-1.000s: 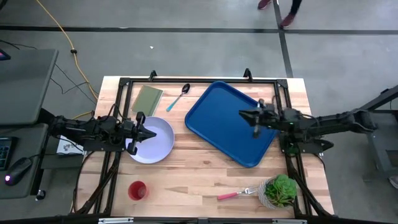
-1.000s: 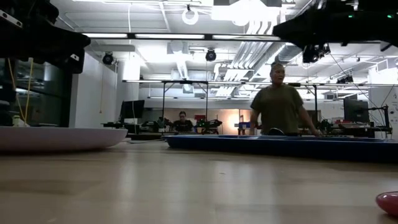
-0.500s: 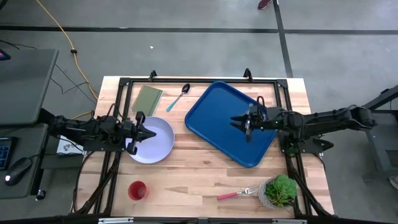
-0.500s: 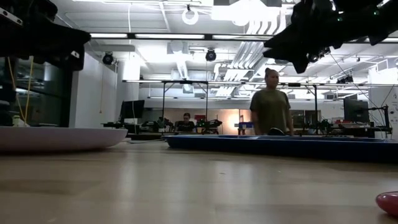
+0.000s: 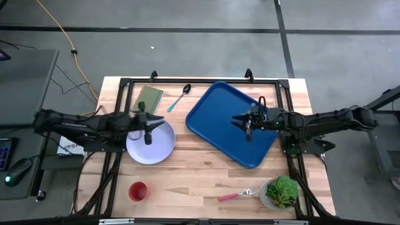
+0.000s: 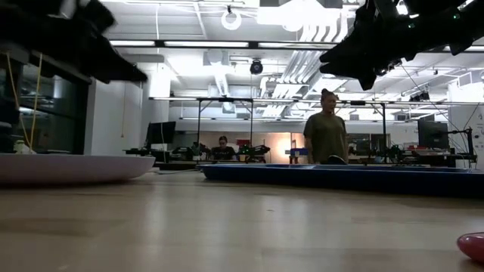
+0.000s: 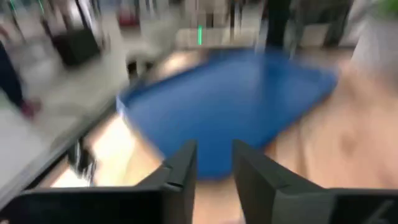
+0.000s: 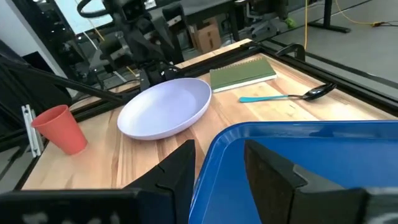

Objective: Pick and place plate/cup/fork/spoon on tray
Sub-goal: Put the white plate on the blue tray

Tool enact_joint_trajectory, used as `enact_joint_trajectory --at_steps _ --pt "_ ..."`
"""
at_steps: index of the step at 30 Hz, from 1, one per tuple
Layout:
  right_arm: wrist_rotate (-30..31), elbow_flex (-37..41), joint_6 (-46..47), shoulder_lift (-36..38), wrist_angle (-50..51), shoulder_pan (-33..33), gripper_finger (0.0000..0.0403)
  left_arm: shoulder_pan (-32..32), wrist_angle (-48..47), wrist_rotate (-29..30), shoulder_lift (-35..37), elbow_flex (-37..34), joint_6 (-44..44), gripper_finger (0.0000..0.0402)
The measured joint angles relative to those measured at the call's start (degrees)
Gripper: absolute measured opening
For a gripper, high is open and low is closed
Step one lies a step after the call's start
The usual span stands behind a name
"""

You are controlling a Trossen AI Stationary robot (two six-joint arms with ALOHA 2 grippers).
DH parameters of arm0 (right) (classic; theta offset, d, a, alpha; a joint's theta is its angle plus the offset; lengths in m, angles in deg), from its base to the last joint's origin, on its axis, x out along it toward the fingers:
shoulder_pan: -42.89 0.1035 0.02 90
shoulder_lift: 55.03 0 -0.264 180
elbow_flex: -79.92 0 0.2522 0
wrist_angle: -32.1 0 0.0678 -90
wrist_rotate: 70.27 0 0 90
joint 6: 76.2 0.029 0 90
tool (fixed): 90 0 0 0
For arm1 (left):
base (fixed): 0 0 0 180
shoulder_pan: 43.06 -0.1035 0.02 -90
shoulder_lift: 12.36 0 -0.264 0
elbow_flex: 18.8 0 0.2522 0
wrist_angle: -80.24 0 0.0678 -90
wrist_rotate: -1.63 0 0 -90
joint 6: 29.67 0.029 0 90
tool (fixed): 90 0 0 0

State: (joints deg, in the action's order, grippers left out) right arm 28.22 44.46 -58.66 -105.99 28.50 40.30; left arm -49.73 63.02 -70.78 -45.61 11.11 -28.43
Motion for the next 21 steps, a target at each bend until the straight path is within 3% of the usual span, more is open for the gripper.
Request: enact_joint_trajectory --at_steps 3,11,14,21 --pt "0.0 0.0 0.0 0.0 0.0 0.0 0.0130 -4.1 -8.0 -6.0 -10.8 7.3 -1.7 0.0120" --pt "0.0 0.0 -2.3 0.0 0.9 0.0 0.0130 -11.6 -30.6 -8.8 -32.7 25.6 0.7 0.0144" --pt "0.0 0.0 -2.6 0.0 0.9 0.0 0.0130 -13.6 -36.0 -10.1 -38.3 29.1 6.4 0.0141" --pt "-0.6 0.0 -3.2 0.0 1.6 0.0 0.0130 -15.6 -36.2 -10.1 -46.9 30.4 21.8 0.0138"
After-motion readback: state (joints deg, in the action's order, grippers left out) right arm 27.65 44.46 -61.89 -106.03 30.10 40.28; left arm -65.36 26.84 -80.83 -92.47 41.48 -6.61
